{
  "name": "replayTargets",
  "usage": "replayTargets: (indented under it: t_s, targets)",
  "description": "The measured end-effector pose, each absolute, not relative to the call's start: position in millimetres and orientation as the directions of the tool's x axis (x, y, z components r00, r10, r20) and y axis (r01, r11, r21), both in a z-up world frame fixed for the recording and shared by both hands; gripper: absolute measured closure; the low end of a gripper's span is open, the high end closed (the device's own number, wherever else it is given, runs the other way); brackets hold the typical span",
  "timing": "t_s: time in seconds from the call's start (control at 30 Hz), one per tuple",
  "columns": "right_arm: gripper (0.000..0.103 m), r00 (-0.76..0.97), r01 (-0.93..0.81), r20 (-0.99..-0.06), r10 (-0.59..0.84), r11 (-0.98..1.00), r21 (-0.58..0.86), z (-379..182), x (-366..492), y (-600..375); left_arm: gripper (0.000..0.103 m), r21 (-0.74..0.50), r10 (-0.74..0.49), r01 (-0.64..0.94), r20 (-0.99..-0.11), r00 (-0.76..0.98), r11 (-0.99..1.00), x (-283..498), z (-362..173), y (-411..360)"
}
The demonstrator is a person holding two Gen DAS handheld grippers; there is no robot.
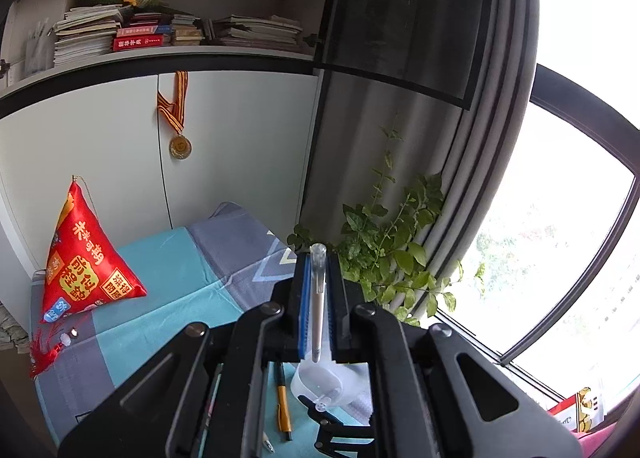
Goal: Organize stationery
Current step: 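Lift the white pen with the left tool and lower it into the cup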
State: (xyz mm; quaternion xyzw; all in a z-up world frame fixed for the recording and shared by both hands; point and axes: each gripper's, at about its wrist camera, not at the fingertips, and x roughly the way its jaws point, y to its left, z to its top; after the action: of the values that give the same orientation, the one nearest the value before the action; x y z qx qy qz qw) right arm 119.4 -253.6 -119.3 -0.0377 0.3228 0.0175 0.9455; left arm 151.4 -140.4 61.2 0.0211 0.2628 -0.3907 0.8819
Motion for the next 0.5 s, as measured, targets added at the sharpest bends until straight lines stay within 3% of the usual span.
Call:
replayTargets:
  t_s: [0.5]
  targets:
    - [0.033, 0.79, -0.061, -0.613, 0.01, 0.996, -0.062, -118, 119, -252, 0.098, -0.177, -0.635, 0.693, -0.598, 0.488, 0.699, 155, 17, -148]
